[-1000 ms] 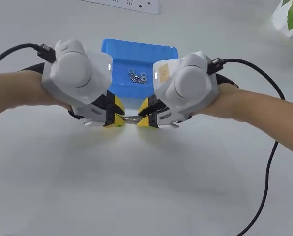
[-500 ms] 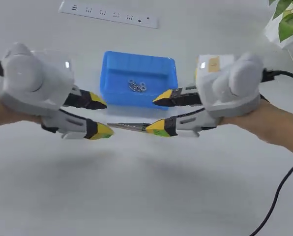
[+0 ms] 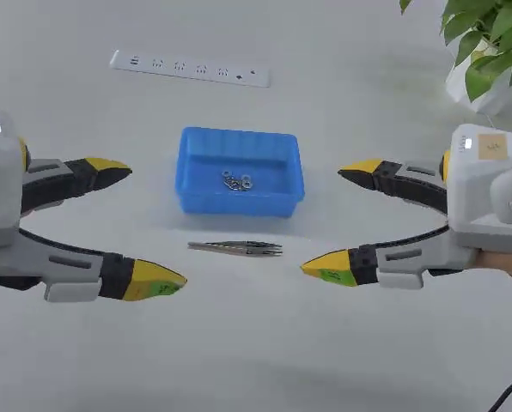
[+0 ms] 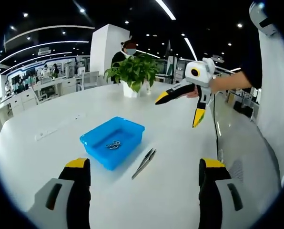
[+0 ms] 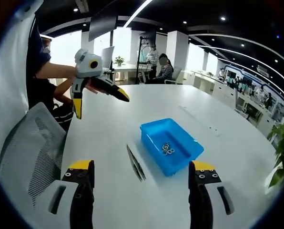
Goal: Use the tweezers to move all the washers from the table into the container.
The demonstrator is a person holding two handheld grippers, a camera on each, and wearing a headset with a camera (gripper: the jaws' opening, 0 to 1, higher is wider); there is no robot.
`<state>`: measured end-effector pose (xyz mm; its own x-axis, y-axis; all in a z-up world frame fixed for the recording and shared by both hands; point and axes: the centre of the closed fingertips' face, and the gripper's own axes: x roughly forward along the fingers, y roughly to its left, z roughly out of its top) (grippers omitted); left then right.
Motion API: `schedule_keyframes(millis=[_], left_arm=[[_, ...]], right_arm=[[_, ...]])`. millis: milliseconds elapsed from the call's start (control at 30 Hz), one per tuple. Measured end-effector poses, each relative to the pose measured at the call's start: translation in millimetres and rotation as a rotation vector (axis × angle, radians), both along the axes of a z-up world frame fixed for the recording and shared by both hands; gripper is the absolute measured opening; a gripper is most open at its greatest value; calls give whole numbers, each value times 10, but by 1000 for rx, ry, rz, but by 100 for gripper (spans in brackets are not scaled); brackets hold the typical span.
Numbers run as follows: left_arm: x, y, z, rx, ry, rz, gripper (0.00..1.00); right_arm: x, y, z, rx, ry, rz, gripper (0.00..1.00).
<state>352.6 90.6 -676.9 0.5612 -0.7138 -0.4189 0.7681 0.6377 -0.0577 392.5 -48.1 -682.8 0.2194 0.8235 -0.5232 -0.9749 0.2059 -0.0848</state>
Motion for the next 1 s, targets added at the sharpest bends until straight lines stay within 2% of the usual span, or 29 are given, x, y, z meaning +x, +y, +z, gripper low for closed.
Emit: schedule_keyframes(millis=[33,67,167,267,367,400,600,733,767,867,1000], left_arm=[[-6,16,47,10,-15,2,100],[-21,20,69,9,-14,4,100],[-34,57,145,20,-37,26,100],[-71,100,208,37,-54,41,100],[-106,146,293,26,-68,76,100],[-116,150,305,23,-69,80,100],[-204,140,331,42,-72,81,100],[-239,138,407,23,-82,101,100],[-258,136,405,28,-74,102,100],[-277,161,397,46,-73,115,100],[-285,172,438,33,-78,133,100]], right_arm=[[1,-22,32,-2,-10,-4,85],[-1,-41,51,-3,-13,-9,86],[-21,-101,129,17,-15,-29,89],[-78,-149,182,26,-17,-44,96],[-123,-192,230,42,-29,-66,100],[-127,-215,239,41,-42,-77,100],[-204,-293,286,39,-51,-96,100],[-257,-310,344,34,-73,-96,100],[-275,-316,351,24,-81,-94,100],[-310,-319,348,22,-78,-92,100],[-347,-342,313,4,-71,-90,100]])
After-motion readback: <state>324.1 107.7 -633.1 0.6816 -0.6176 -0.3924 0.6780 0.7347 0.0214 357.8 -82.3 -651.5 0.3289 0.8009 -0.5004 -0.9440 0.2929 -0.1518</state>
